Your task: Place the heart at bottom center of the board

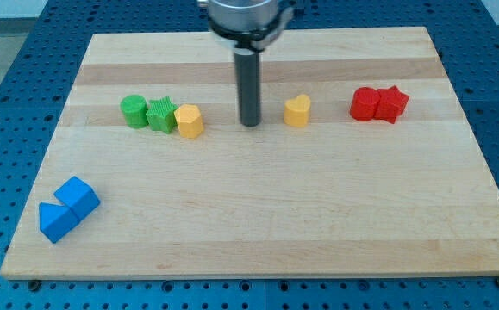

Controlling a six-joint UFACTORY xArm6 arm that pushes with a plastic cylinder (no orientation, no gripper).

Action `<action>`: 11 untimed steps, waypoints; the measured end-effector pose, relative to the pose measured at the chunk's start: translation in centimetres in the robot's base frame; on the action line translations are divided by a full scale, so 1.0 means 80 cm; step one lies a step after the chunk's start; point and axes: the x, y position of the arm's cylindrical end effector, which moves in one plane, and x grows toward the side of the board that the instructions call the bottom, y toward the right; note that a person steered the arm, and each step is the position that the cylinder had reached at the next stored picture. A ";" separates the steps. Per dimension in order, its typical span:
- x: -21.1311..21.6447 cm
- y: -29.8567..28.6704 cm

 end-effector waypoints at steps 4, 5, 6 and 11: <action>-0.052 0.085; -0.053 0.134; -0.023 0.166; 0.088 0.024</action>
